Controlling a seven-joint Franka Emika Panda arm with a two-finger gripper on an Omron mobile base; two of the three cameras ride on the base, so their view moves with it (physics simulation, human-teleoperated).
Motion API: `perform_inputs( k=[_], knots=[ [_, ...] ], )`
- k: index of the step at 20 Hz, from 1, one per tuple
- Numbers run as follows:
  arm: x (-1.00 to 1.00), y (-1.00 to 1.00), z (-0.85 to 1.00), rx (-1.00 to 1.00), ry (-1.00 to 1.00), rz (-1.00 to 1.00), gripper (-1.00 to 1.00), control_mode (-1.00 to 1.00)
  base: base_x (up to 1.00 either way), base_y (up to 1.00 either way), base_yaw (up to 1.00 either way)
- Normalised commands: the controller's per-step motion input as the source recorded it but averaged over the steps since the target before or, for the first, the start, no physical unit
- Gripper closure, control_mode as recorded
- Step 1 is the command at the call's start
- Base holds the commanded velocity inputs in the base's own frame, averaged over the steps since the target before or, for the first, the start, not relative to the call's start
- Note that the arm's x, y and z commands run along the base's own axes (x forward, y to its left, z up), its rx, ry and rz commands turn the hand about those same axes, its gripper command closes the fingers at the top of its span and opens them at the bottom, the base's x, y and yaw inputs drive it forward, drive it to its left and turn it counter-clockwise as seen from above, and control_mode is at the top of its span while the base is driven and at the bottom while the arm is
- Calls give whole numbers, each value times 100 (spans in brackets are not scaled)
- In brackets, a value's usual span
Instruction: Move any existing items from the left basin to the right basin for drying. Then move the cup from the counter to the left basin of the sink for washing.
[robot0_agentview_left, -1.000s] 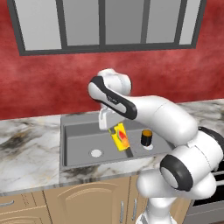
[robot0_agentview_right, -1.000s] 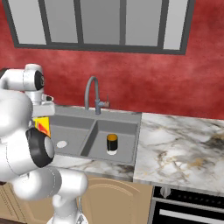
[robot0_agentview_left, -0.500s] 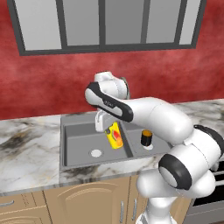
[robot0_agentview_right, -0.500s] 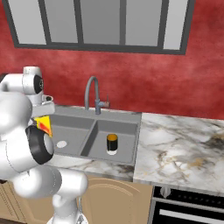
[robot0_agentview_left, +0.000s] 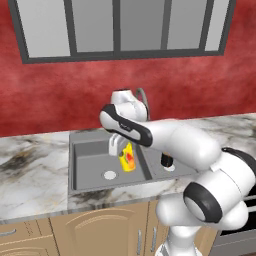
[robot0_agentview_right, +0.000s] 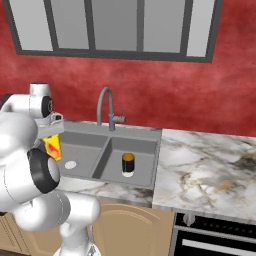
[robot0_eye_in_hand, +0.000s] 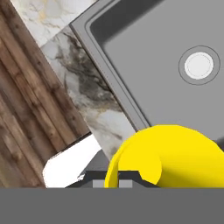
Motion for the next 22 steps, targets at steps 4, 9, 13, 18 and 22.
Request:
perform_inputs(
  k=[4, 9, 13, 18, 22],
  knots=[
    [19, 1, -29, 9, -7, 0, 100, -100, 0, 0, 0],
    [21, 1, -29, 6, -5, 0, 100, -100, 0, 0, 0],
    [30, 1, -30, 0, -5, 0, 100, -100, 0, 0, 0],
    [37, 3, -33, 0, -4, 0, 100, -100, 0, 0, 0],
    [38, 0, -35, 0, -1, 0, 100, -100, 0, 0, 0]
  ],
)
